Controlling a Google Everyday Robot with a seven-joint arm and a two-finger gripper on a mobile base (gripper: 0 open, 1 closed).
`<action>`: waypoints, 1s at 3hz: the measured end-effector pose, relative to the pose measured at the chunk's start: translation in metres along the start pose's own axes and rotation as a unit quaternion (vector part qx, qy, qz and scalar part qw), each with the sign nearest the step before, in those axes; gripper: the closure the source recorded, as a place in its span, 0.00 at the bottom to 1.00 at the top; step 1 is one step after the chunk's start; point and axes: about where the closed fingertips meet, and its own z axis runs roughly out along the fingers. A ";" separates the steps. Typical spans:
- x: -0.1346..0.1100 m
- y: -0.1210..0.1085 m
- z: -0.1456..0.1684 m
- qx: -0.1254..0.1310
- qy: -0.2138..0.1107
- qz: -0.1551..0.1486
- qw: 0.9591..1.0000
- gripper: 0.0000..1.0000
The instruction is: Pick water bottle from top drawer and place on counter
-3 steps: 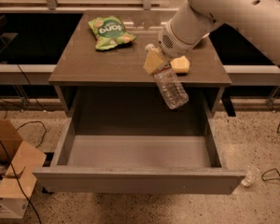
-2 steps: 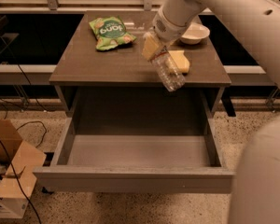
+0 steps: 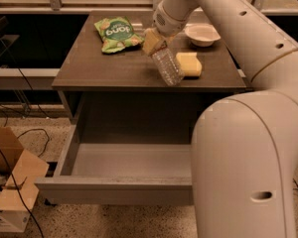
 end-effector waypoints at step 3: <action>-0.050 -0.027 0.042 0.013 -0.070 0.041 0.997 0.12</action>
Offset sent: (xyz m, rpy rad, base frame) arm 0.0675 0.0224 -0.0001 0.1433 -0.1247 -0.0811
